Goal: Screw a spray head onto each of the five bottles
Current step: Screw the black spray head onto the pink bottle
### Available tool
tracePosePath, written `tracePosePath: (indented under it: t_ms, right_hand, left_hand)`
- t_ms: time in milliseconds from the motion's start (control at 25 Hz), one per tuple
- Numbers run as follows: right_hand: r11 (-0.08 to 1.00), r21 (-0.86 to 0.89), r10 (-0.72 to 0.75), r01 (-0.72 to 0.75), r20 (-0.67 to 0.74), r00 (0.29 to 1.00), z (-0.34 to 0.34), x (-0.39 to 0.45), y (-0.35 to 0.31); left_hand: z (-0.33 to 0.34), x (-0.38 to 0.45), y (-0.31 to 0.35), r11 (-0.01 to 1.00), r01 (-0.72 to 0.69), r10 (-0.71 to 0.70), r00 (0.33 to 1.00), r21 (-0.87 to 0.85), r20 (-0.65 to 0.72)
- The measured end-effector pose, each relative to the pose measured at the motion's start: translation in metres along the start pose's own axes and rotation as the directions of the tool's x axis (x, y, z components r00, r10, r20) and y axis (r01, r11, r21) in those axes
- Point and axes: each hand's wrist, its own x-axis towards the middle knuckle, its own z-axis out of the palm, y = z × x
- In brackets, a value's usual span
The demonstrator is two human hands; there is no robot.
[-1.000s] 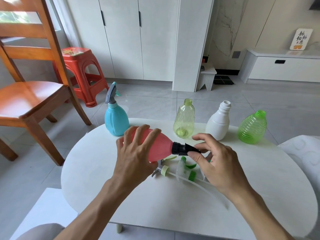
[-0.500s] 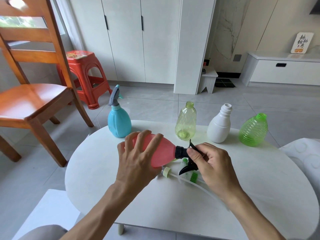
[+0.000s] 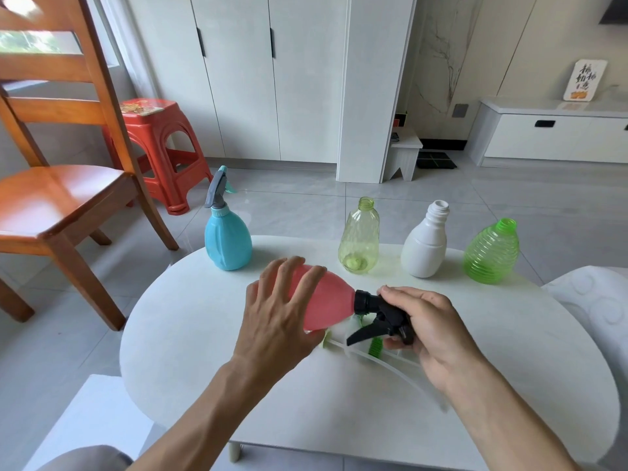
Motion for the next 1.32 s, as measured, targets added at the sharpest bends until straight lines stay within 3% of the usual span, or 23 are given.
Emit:
tracePosePath:
  t_ms: [80, 120, 200, 240, 360, 440, 480, 600, 640, 680, 760, 840, 960, 1080, 1320]
  right_hand:
    - [0.981, 0.188, 0.032, -0.045, 0.070, 0.997, -0.007, 0.003, -0.005]
    - [0.973, 0.229, -0.024, -0.002, 0.113, 0.993, -0.012, 0.005, -0.009]
    - [0.969, 0.203, -0.187, 0.138, 0.243, 0.952, -0.016, 0.007, -0.015]
    - [0.962, 0.207, -0.242, 0.178, 0.348, 0.906, -0.015, 0.006, -0.015]
    - [0.941, 0.319, -0.290, 0.118, 0.570, 0.769, -0.005, 0.001, -0.009]
    - [0.925, 0.375, -0.287, 0.057, 0.594, 0.752, 0.003, -0.002, -0.006]
    - [0.923, 0.383, -0.280, 0.034, 0.608, 0.743, 0.005, -0.003, -0.005]
    - [0.939, 0.342, -0.244, 0.016, 0.636, 0.732, 0.012, -0.005, -0.004]
    - [0.941, 0.337, -0.249, 0.040, 0.607, 0.755, 0.013, -0.004, -0.004]
    - [0.939, 0.334, -0.263, 0.079, 0.554, 0.790, 0.013, -0.003, -0.002]
    - [0.936, 0.316, -0.289, 0.154, 0.441, 0.850, 0.013, 0.000, -0.001]
    - [0.938, 0.302, -0.290, 0.171, 0.414, 0.863, 0.010, 0.004, -0.001]
    - [0.957, 0.259, -0.242, 0.133, 0.455, 0.857, 0.007, 0.009, -0.002]
    - [0.959, 0.235, -0.241, 0.156, 0.397, 0.886, 0.010, 0.010, 0.002]
    - [0.920, 0.212, -0.376, 0.330, 0.236, 0.896, 0.021, 0.001, 0.008]
  left_hand:
    - [-0.005, 0.006, 0.002, 0.972, 0.082, -0.072, 0.996, -0.222, 0.053]
    - [-0.009, 0.009, 0.002, 0.899, 0.180, -0.138, 0.982, -0.400, 0.132]
    - [-0.016, 0.014, 0.000, 0.627, 0.379, -0.154, 0.917, -0.680, 0.369]
    - [-0.018, 0.016, -0.001, 0.490, 0.460, -0.076, 0.869, -0.740, 0.490]
    - [-0.022, 0.014, 0.000, 0.246, 0.651, 0.294, 0.656, -0.718, 0.696]
    - [-0.024, 0.010, 0.000, 0.173, 0.739, 0.393, 0.555, -0.652, 0.733]
    - [-0.024, 0.009, -0.002, 0.153, 0.757, 0.398, 0.541, -0.635, 0.741]
    - [-0.030, 0.010, -0.005, 0.136, 0.750, 0.392, 0.559, -0.647, 0.730]
    - [-0.031, 0.010, -0.003, 0.151, 0.718, 0.357, 0.601, -0.680, 0.715]
    - [-0.030, 0.009, 0.001, 0.207, 0.660, 0.277, 0.669, -0.723, 0.690]
    - [-0.024, 0.001, 0.016, 0.456, 0.499, 0.010, 0.825, -0.737, 0.565]
    - [-0.015, -0.010, 0.033, 0.651, 0.386, -0.142, 0.908, -0.653, 0.394]
    - [-0.010, -0.010, 0.036, 0.587, 0.445, -0.156, 0.882, -0.676, 0.445]
    - [-0.010, -0.004, 0.027, 0.552, 0.484, -0.125, 0.853, -0.679, 0.507]
    - [-0.005, -0.007, 0.033, 0.571, 0.418, -0.167, 0.902, -0.706, 0.399]
